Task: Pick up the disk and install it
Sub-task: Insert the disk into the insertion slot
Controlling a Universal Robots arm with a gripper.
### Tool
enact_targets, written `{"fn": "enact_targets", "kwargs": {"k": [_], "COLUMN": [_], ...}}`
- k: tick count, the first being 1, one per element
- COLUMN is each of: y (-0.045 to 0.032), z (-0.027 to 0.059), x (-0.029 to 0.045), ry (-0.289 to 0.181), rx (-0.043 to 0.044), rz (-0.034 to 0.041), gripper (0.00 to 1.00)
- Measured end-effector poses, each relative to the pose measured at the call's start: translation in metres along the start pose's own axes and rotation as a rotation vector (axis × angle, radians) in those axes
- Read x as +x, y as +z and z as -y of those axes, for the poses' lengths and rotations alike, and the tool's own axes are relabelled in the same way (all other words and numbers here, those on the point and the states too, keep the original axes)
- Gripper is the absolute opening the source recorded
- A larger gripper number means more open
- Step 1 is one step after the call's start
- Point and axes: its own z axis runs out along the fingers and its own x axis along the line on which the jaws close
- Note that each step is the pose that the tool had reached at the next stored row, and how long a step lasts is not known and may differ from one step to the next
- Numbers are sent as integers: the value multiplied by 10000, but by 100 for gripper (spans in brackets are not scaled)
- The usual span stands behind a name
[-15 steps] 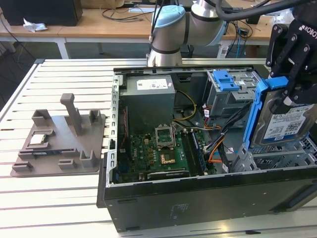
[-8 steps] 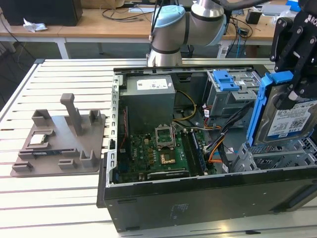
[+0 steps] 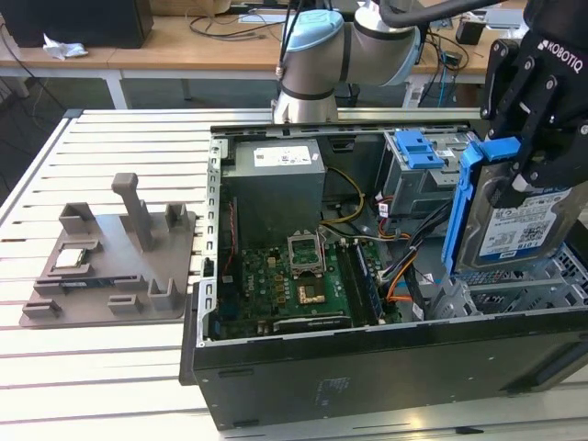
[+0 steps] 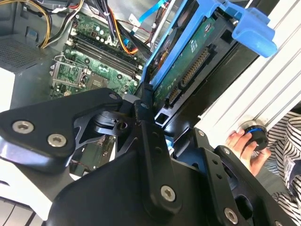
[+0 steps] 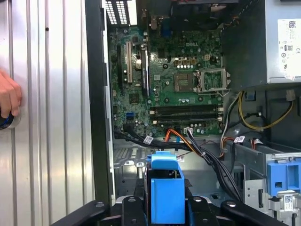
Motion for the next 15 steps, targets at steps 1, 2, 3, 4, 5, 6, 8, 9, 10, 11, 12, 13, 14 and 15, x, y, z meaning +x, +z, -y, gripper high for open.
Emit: {"fn": "enact_targets", "kwargs": {"k": [1,2,3,4,5,6,8,9,10,11,12,13,14,15], "y": [7,21,29,35,41,43,47,47,50,52,55,58,60,62], "z": [-1,-1,-1,-1,0,6,51,72,116,138,158,184,211,242], "x": [-1,-4,-7,-7,-9,-10,-15,-17,-21,-23,-25,-27,-29,-31], "ry": [1,1,1,1,2,2,1,2,1,1,1,1,2,3], "rx": [0,0,0,-2,-4,-6,-10,-14,-29,-43,-57,-73,-89,-102], "rz": [0,1,1,0,-4,-4,-1,0,0,1,1,-1,-1,1], "gripper": [36,36,36,36,36,36,36,36,36,36,36,36,36,36]}}
